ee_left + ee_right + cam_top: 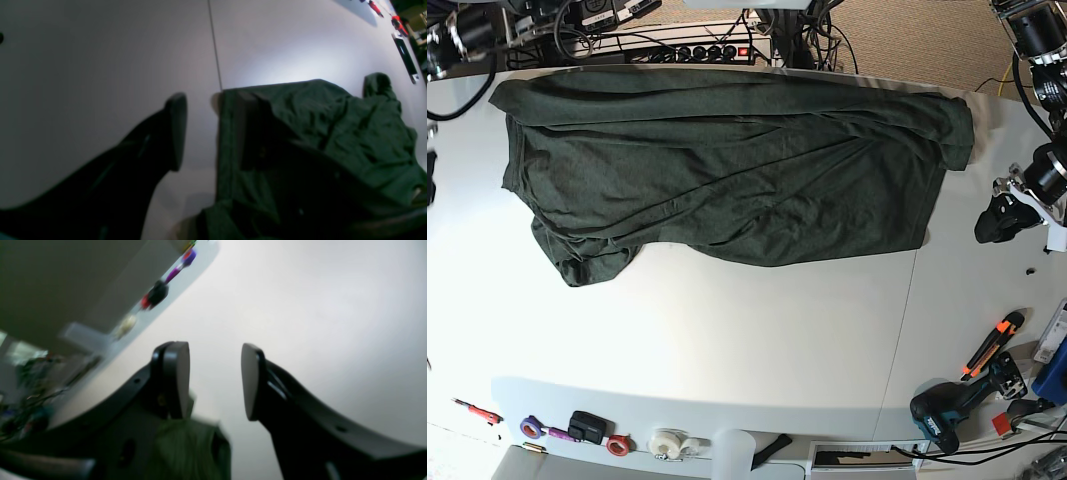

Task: Layout the t-shirt on the table in an organized manner, then fold the t-shirt properly
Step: 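Lay the shirt down and open both grippers, moving them aside, then lower the right gripper and pinch the shirt hem near its end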

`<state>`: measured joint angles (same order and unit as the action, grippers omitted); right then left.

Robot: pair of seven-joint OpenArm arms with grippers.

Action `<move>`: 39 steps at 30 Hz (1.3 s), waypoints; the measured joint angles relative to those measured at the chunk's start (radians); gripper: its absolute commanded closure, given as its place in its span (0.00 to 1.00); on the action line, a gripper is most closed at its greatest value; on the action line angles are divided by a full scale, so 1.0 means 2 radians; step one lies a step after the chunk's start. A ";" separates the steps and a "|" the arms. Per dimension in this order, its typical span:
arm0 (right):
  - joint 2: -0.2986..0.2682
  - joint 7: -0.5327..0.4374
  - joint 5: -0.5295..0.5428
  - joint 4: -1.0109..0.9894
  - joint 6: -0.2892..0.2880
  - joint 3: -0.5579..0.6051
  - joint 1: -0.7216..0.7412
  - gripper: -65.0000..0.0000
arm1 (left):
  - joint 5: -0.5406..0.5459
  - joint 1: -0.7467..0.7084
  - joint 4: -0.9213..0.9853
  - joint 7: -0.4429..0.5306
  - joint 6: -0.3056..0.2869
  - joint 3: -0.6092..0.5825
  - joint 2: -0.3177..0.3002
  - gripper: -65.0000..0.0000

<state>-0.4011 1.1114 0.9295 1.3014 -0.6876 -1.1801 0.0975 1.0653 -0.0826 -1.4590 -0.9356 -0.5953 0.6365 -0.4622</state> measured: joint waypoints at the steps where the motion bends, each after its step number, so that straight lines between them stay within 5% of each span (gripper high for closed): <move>1: 0.000 -0.020 -0.025 0.000 0.000 0.029 0.008 0.60 | -0.001 0.000 0.000 0.001 0.000 0.000 0.000 0.61; 4: 0.000 -0.064 -0.093 -0.001 0.001 0.130 0.036 0.60 | -0.003 0.000 0.000 0.001 0.000 0.000 0.000 0.61; 11: 0.000 -0.133 -0.268 -0.007 0.078 0.358 0.090 0.54 | -0.003 0.000 0.000 0.001 0.000 0.000 0.000 0.61; 15: 0.000 -0.174 -0.318 -0.074 0.107 0.434 0.109 0.51 | -0.003 0.000 0.000 0.001 0.000 0.000 0.000 0.61; 24: 0.000 -0.236 -0.320 -0.243 0.108 0.450 0.160 0.52 | -0.002 0.000 0.000 0.001 0.000 0.000 0.001 0.61; 26: 0.000 -0.238 -0.318 -0.243 0.108 0.450 0.158 0.63 | -0.003 0.000 0.000 0.001 0.000 0.000 0.001 0.61; 30: 0.000 -0.220 -0.293 -0.245 0.108 0.449 0.159 1.00 | -0.003 0.000 0.000 0.001 0.000 0.000 0.011 0.61; 39: 0.011 -0.170 -0.294 -0.241 0.106 0.450 0.182 1.00 | -0.003 0.000 0.000 0.001 0.000 0.000 0.019 0.61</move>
<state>-0.3794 0.7712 0.3424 0.8204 -0.4747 -0.2798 0.4622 1.0588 -0.0830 -1.4590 -0.9340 -0.5953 0.6361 -0.4240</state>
